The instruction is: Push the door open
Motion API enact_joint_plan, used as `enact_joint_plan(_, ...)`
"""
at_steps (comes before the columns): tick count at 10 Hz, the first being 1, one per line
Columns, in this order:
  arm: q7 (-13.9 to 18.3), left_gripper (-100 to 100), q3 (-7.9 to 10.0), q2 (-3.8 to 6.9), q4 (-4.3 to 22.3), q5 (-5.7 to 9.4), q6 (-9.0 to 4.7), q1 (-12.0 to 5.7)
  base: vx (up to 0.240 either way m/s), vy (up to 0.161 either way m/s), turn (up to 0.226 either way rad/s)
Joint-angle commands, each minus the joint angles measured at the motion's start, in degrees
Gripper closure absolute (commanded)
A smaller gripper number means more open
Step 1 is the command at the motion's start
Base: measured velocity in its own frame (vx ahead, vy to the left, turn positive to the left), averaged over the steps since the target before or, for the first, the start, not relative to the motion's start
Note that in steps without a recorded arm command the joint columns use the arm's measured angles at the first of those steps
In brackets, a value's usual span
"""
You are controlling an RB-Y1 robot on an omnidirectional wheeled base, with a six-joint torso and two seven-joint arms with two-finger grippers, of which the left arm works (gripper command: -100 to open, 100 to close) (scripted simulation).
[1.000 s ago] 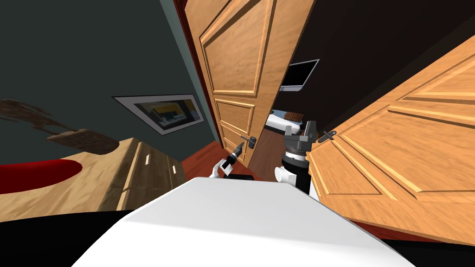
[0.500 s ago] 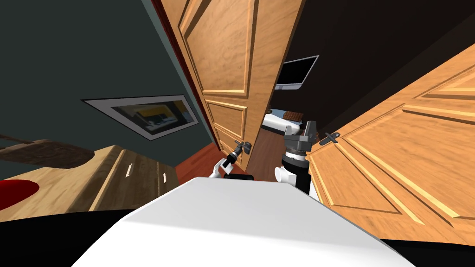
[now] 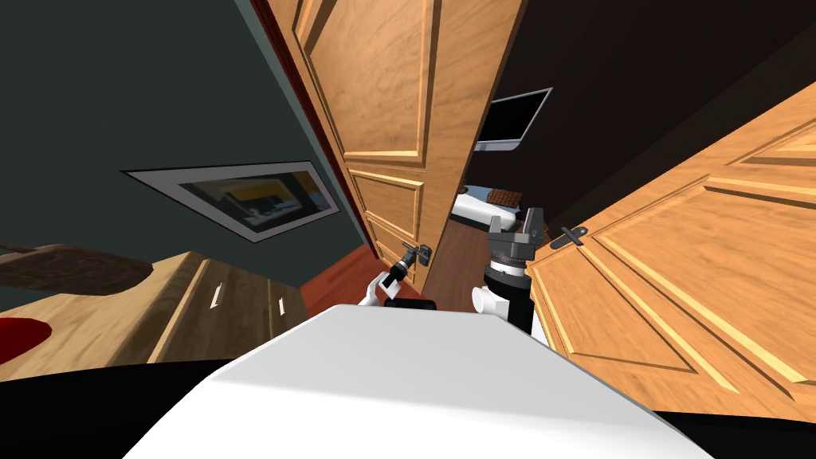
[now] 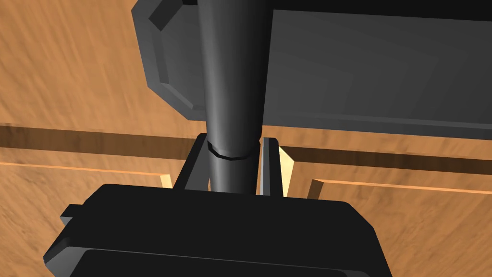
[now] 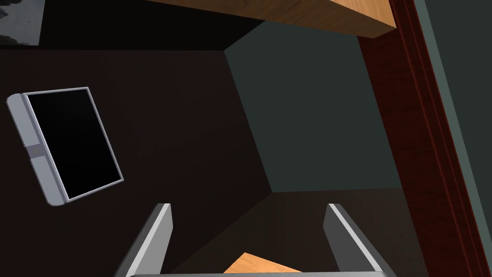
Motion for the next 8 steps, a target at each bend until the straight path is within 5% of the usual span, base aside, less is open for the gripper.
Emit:
enact_joint_plan(1, 0.05, 100, -0.11, 0.12, 0.07, 0.01, -0.05, 0.32, 0.0, 0.0, 0.0)
enact_joint_plan(3, -0.4, 100, 1.35, -0.14, 0.71, 0.11, -0.05, -0.38, 0.033, -0.045, 0.017)
enact_joint_plan(8, -1.46, 100, 4.82, -0.63, 2.53, 0.39, -0.2, -1.39, 0.101, -0.153, 0.049)
